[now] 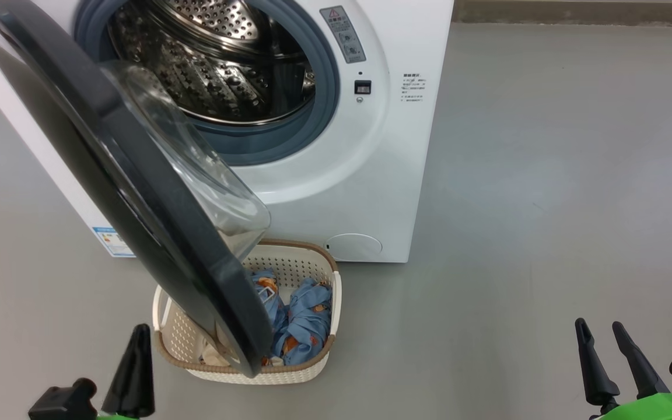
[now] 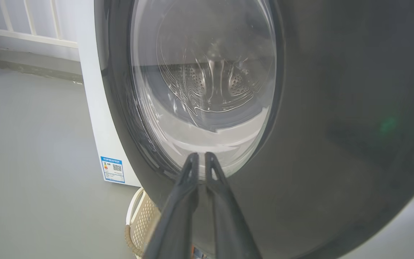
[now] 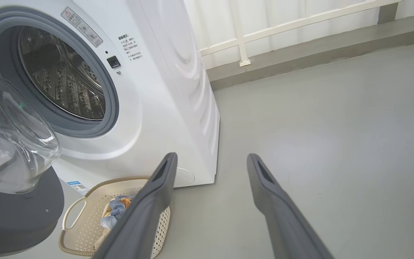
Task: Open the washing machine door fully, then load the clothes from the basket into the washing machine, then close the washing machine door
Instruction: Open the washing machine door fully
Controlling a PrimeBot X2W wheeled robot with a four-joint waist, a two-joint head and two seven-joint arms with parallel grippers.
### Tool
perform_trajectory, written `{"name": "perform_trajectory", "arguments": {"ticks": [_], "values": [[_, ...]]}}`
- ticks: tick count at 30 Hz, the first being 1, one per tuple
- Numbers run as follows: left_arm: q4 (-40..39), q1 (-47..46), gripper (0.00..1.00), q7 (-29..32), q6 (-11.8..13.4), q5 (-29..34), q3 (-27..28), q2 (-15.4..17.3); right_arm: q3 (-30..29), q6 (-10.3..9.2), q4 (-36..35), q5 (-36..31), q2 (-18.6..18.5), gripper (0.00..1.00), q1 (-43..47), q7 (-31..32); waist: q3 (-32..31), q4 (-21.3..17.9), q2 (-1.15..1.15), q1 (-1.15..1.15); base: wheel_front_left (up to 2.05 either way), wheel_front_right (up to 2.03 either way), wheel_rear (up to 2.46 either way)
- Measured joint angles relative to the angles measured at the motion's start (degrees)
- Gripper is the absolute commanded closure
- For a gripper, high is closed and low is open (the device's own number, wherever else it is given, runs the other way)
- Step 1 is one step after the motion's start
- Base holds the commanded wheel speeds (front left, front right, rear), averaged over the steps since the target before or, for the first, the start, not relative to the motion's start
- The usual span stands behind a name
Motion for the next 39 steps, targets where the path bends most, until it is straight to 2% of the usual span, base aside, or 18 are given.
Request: {"name": "perform_trajectory", "arguments": {"ticks": [7,17,22,27,33,39], "values": [[-4.22,-1.3,1.0,0.0,0.0,-2.07,2.46,-0.24,-0.31,0.0,-0.38,0.0,0.31,0.0,0.03,-0.01,-0.39,0.92,0.0,0.0,0.0,0.0,0.0],[-21.03,-3.97,1.0,-0.01,0.0,-1.33,3.65,-0.36,-0.38,0.0,-0.76,-0.08,0.44,0.0,0.53,-0.01,-1.31,1.93,0.0,0.0,0.0,0.0,0.0],[-27.91,-4.46,1.0,-0.07,0.0,-0.04,-1.75,-0.41,-0.3,0.0,-0.81,-0.08,0.6,0.0,1.24,-0.01,-1.61,1.97,0.0,0.0,0.0,0.0,0.0],[-28.73,-4.59,1.0,-0.07,0.0,0.13,-10.27,-0.41,-0.14,0.0,-0.81,-0.08,0.66,0.0,1.24,-0.01,-1.7,1.79,0.0,0.0,0.0,0.0,0.0],[-24.19,-4.59,1.0,-0.07,0.0,-1.69,-17.62,-0.37,0.1,0.0,-0.81,-0.08,0.74,0.0,1.24,-0.01,-1.53,1.39,0.0,0.0,0.0,0.0,0.0],[-17.56,-4.61,1.0,-0.05,0.0,-3.12,-21.38,-0.32,0.15,0.0,-0.82,-0.08,0.75,0.0,1.24,-0.01,-1.17,1.27,0.0,0.0,0.0,0.0,0.0]]}}
